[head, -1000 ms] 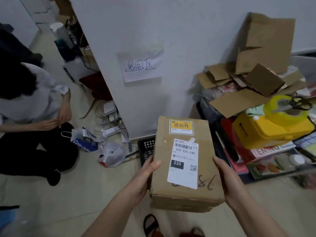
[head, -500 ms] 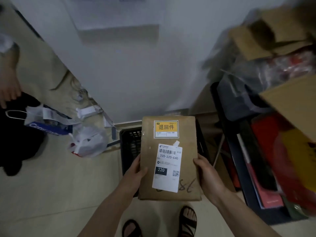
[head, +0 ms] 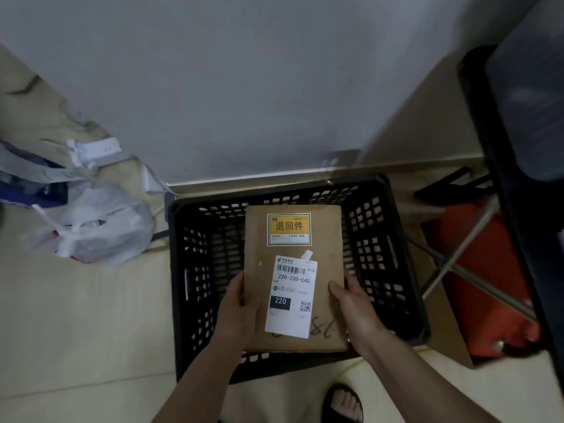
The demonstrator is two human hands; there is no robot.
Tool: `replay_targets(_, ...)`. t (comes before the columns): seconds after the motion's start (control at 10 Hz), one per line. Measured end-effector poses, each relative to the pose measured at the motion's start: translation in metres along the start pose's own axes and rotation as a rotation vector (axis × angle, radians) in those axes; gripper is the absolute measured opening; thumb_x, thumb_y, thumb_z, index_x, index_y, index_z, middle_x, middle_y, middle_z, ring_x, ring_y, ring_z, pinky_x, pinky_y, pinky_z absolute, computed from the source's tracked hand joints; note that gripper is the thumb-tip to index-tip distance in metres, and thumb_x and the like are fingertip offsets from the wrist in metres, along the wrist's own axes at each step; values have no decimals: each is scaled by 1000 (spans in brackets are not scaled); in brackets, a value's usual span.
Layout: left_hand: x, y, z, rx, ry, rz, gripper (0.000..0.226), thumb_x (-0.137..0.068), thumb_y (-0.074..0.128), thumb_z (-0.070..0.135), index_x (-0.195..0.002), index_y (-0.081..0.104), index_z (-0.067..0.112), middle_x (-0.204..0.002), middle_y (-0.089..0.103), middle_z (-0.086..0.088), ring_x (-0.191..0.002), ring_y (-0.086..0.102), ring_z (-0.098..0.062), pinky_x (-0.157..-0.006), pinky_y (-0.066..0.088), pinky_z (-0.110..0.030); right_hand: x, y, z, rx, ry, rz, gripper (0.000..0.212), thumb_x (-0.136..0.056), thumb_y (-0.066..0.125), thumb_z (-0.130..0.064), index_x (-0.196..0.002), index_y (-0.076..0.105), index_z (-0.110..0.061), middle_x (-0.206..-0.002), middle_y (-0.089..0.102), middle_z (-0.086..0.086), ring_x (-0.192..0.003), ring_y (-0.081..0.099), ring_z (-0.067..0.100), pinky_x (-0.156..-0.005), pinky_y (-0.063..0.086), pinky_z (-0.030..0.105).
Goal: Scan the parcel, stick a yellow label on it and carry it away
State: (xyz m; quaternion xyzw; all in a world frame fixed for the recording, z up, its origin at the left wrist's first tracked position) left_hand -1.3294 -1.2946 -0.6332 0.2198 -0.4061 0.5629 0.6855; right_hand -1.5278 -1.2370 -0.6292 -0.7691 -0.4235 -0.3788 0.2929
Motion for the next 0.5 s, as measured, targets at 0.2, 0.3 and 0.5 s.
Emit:
replay_targets(0.2,-38,12,-24,-94,-9,21,63,-88,45,-13,-141,41,21,-131,56,-1,-116,54,-19,-94,46,-32,-42,10,22,96,8,39,51,-94,43,-7,-140,40,-29,-123,62,1,-107,59,20,-96,48,39)
replay_targets(0.3,-48,15,-30,-153,-20,-7,63,-89,49,-11,-144,34,14,-140,50,-8,-124,50,-23,-106,42,-37,-45,13,23,64,19,67,51,-94,43,-2,-139,42,-25,-121,58,-5,-102,55,14,-82,48,26)
replay_targets(0.5,-22,9,-29,-210,-113,-48,41,-91,53,-4,-132,47,-2,-129,56,-19,-108,58,-31,-85,49,-31,-16,18,15,42,55,33,42,-92,44,4,-129,49,-16,-117,51,-1,-102,48,14,-80,41,22)
Point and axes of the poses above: each hand's wrist, its own x-axis away from the middle knuckle, its own y-axis out of the palm, z = x × y, the point moved 3 cm from there along -x, towards the middle knuckle
